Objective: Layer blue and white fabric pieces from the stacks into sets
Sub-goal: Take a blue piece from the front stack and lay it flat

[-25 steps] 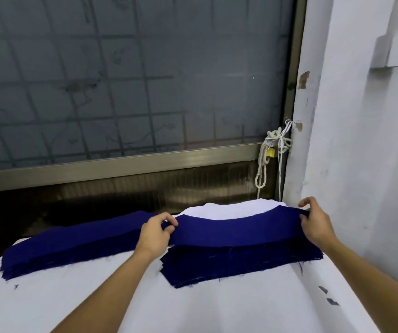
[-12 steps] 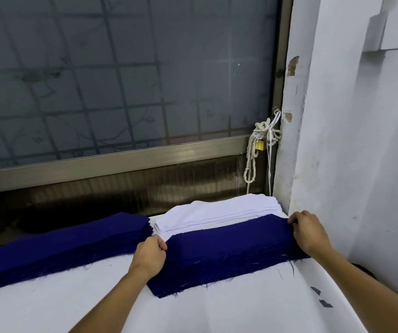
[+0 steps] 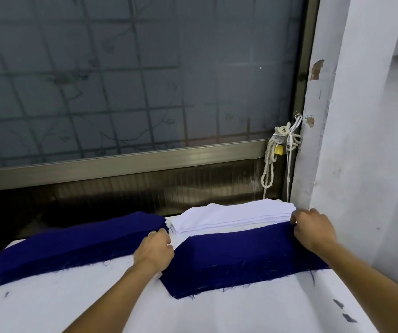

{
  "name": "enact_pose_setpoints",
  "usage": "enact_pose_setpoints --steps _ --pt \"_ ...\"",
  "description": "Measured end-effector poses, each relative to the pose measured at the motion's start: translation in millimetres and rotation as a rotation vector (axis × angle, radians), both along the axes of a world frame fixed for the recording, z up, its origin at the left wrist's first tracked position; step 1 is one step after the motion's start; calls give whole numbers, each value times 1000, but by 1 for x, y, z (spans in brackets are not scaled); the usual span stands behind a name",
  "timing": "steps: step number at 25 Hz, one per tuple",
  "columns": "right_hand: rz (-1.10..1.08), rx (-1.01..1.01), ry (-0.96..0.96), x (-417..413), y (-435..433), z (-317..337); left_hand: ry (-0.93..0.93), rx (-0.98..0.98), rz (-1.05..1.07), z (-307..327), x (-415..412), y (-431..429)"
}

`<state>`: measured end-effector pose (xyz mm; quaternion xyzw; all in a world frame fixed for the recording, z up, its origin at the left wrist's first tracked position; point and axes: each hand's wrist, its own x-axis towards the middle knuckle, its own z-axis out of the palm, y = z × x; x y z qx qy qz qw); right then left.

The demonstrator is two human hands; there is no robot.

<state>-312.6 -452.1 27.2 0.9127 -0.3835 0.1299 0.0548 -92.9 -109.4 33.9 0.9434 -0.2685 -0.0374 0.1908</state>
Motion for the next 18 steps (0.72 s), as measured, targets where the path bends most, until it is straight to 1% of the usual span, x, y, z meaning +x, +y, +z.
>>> enact_pose_setpoints --steps 3,5,7,10,16,18 --pt "156 75 -177 50 44 16 -48 -132 61 12 31 23" --pt "262 211 -222 88 76 21 -62 -165 99 17 55 43" --pt "328 341 -242 126 105 20 -69 -167 118 20 81 64" --pt "395 449 -271 179 143 13 -72 -134 111 21 119 91" --pt "525 503 -227 259 189 -4 -85 -21 109 5 181 117" --pt "561 513 -202 279 200 -12 -56 -54 114 -4 195 119"
